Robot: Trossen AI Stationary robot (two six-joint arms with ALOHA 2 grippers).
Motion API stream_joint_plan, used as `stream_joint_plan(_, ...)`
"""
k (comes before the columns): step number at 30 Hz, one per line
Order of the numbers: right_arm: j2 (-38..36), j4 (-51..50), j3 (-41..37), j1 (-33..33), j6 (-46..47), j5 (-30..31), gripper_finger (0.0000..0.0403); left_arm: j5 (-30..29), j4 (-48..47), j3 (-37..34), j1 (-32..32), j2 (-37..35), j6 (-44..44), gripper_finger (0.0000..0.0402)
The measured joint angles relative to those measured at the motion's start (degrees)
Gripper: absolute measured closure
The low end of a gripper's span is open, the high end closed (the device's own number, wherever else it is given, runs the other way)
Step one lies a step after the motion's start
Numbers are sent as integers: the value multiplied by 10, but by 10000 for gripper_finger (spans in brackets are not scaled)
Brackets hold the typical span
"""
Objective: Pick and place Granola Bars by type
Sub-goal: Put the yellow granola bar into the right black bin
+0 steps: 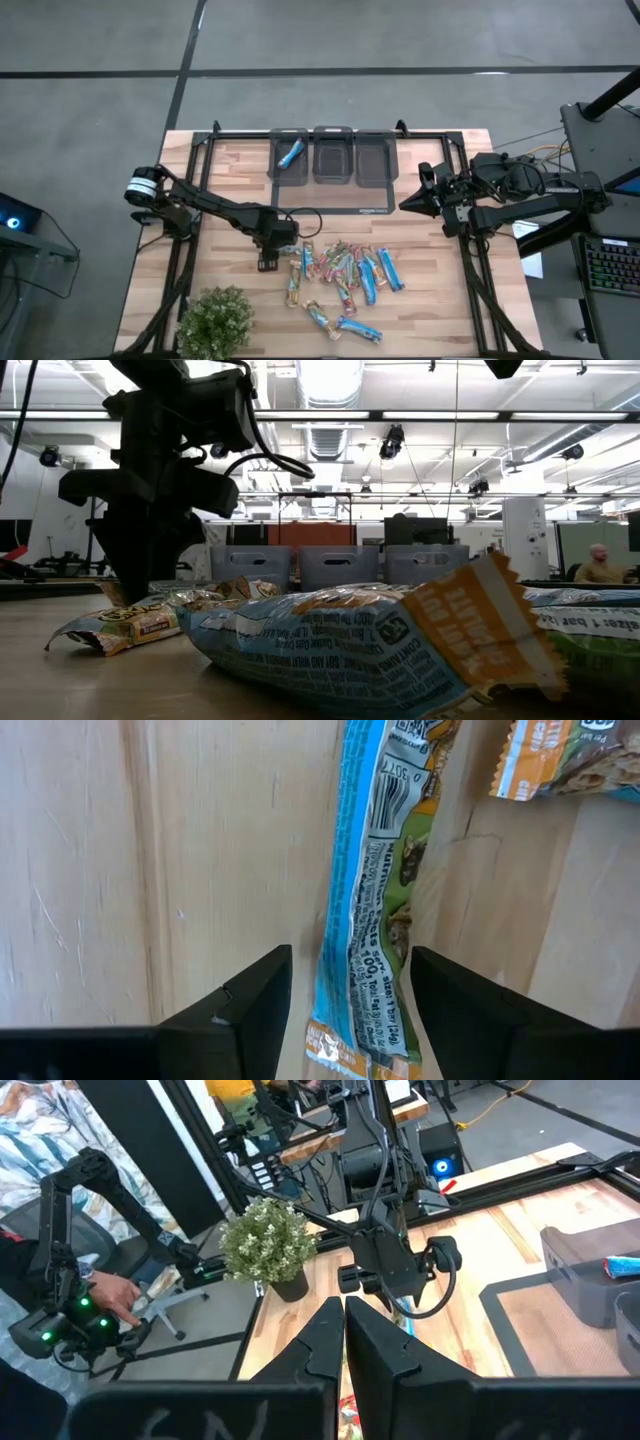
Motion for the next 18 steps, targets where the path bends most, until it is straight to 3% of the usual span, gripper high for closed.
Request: stream_joint_plan(18,0,0,0,0,0,11,394,1,0,0,0,0,16,213)
